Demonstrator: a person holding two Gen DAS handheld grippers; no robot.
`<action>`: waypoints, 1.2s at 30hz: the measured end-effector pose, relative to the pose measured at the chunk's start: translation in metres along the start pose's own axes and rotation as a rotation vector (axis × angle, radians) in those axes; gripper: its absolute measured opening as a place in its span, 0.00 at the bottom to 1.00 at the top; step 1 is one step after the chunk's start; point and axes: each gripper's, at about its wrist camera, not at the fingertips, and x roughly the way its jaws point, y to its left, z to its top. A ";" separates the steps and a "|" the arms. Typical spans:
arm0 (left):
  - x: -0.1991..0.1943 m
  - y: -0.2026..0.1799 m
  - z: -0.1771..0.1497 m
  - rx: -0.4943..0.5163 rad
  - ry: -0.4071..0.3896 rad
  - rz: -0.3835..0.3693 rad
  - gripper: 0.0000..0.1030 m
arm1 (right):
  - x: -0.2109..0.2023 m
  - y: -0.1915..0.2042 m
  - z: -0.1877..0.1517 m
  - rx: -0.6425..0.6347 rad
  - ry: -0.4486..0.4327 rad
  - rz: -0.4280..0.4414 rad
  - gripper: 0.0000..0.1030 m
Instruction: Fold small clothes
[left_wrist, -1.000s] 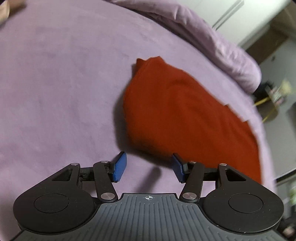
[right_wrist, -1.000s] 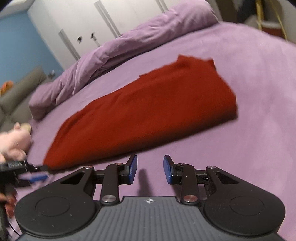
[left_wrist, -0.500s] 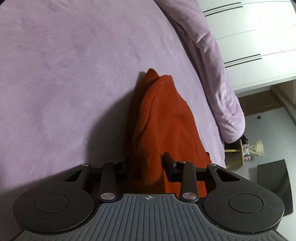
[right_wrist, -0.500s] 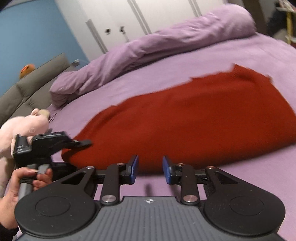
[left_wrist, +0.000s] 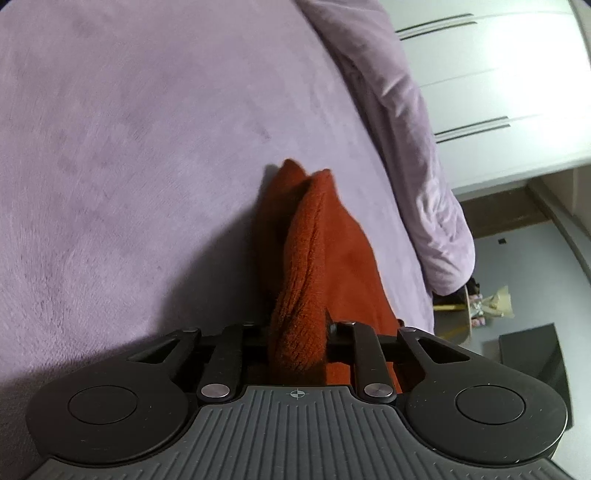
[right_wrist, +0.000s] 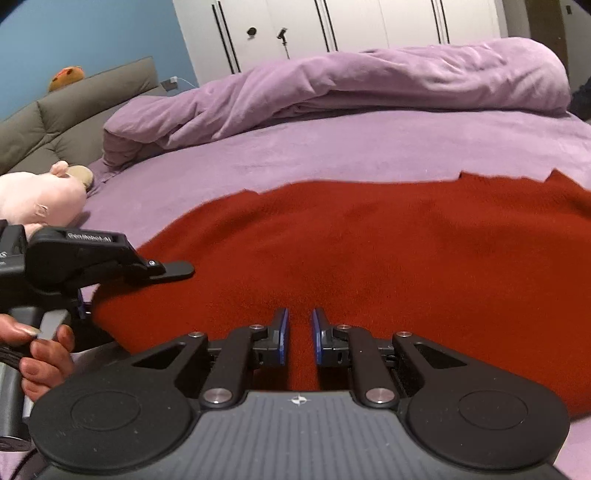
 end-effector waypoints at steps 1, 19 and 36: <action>0.000 -0.006 0.000 0.016 -0.005 0.004 0.20 | -0.008 -0.003 0.001 0.009 -0.033 -0.020 0.12; 0.062 -0.159 -0.106 0.598 0.104 0.115 0.21 | -0.090 -0.090 -0.028 0.231 -0.139 -0.157 0.13; -0.027 -0.167 -0.137 0.825 0.121 -0.047 0.53 | -0.091 -0.096 -0.020 0.261 -0.106 -0.144 0.13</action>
